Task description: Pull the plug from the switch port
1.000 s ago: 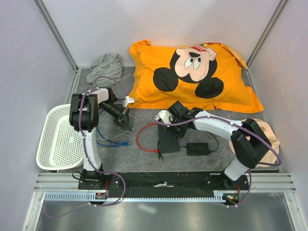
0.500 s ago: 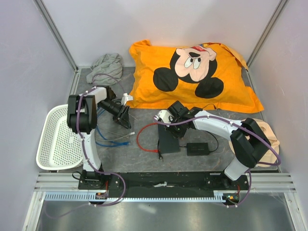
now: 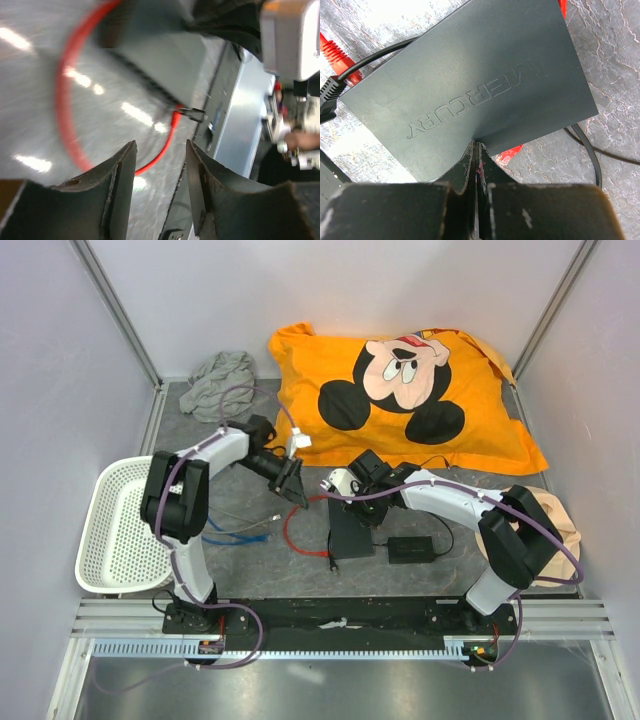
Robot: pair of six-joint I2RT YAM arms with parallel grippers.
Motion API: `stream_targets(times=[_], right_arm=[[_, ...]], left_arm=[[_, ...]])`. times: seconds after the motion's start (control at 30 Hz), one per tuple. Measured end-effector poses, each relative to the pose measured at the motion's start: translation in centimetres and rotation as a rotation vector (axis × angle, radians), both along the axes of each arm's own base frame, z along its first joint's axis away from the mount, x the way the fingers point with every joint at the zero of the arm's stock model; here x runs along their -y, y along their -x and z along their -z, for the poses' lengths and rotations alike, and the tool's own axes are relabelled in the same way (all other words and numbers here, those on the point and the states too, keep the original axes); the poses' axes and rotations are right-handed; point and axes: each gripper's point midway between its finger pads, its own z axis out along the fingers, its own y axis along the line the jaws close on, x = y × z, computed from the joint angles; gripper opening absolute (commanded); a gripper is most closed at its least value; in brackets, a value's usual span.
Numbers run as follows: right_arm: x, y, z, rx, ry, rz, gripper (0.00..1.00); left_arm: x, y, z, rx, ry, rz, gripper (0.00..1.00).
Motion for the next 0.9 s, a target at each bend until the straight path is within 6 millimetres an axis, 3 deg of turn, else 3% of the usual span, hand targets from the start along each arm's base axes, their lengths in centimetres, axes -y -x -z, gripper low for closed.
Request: stream_targets(times=[0.1, 0.23, 0.43, 0.47, 0.57, 0.9], right_arm=[[0.0, 0.0, 0.0, 0.001, 0.001, 0.0, 0.0], [0.2, 0.1, 0.0, -0.001, 0.007, -0.001, 0.0], [0.2, 0.0, 0.0, -0.008, 0.011, 0.004, 0.0], [0.2, 0.0, 0.0, -0.009, 0.01, 0.004, 0.0], [0.2, 0.1, 0.1, -0.013, 0.005, -0.005, 0.0], [0.2, -0.9, -0.2, -0.059, 0.007, 0.067, 0.0]], left_arm=[[2.0, 3.5, 1.0, 0.0, 0.008, 0.114, 0.57], [2.9, 7.9, 2.0, -0.001, 0.006, 0.191, 0.55], [3.9, 8.8, 2.6, 0.028, -0.031, 0.059, 0.59], [4.0, 9.1, 2.4, 0.039, -0.038, 0.044, 0.63], [4.8, 10.0, 1.6, 0.077, -0.085, -0.049, 0.63], [5.3, 10.8, 1.6, -0.024, -0.144, -0.291, 0.64]])
